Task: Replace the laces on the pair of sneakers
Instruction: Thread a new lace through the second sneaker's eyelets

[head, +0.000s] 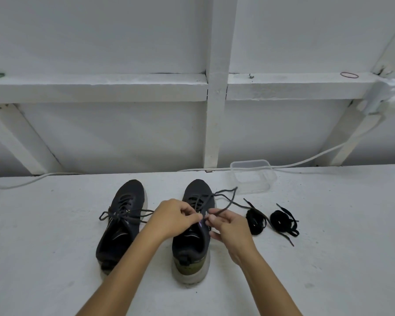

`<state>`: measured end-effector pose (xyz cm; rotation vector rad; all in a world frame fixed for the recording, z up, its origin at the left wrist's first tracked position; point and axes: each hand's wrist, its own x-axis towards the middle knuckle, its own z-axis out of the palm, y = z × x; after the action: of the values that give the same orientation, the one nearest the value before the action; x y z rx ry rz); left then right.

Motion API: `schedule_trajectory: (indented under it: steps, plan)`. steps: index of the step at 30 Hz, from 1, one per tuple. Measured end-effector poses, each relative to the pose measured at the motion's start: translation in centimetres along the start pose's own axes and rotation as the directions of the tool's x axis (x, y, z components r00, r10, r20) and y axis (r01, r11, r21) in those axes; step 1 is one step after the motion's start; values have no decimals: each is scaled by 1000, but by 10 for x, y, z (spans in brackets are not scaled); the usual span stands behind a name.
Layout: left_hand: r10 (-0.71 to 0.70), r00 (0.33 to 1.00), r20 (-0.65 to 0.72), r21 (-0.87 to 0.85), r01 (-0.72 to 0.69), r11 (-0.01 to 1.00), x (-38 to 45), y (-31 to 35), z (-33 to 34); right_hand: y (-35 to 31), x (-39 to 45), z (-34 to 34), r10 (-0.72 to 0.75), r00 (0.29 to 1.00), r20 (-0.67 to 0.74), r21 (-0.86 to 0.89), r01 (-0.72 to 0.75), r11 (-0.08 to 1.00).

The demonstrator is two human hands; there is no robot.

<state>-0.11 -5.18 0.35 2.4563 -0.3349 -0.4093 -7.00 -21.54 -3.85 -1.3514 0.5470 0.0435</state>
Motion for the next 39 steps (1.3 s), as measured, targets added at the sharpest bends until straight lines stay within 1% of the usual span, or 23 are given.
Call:
schedule_trajectory:
  steps: [6, 9, 14, 18, 21, 27, 33, 35, 38, 39]
  plan:
    - [-90, 993, 76, -29, 93, 995, 2, 1, 2, 2, 1, 4, -80, 996, -27, -45, 78, 996]
    - [-160, 977, 144, -152, 181, 972, 1, -1, 4, 4, 1, 4, -96, 994, -45, -29, 95, 995]
    - [-116, 976, 186, -286, 167, 943, -5, -10, 5, 11, 1, 4, -111, 991, -74, -4, 111, 994]
    - [-89, 971, 221, -493, 190, 849, -8, -14, 10, 15, 0, 5, -127, 988, -83, 26, 129, 991]
    - [-97, 975, 202, -569, 198, 798, -9, -16, 14, 16, 1, 7, -147, 985, -88, 5, 148, 989]
    - [-101, 970, 219, -610, 218, 762, -11, -17, 14, 15, 5, 9, -204, 974, -100, -94, 195, 976]
    - [-85, 978, 192, -604, 186, 775, -9, -18, 18, 11, 5, 11, -244, 967, -75, -127, 233, 964]
    - [-81, 980, 180, -602, 175, 779, -8, -18, 20, 11, 5, 11, -251, 965, -79, -164, 236, 958]
    - [-87, 987, 139, -571, 151, 807, -7, -19, 24, 12, 4, 12, -285, 955, -80, -233, 260, 937]
    - [-85, 990, 111, -541, 132, 831, -7, -20, 25, 13, 3, 12, -289, 954, -75, -242, 264, 934]
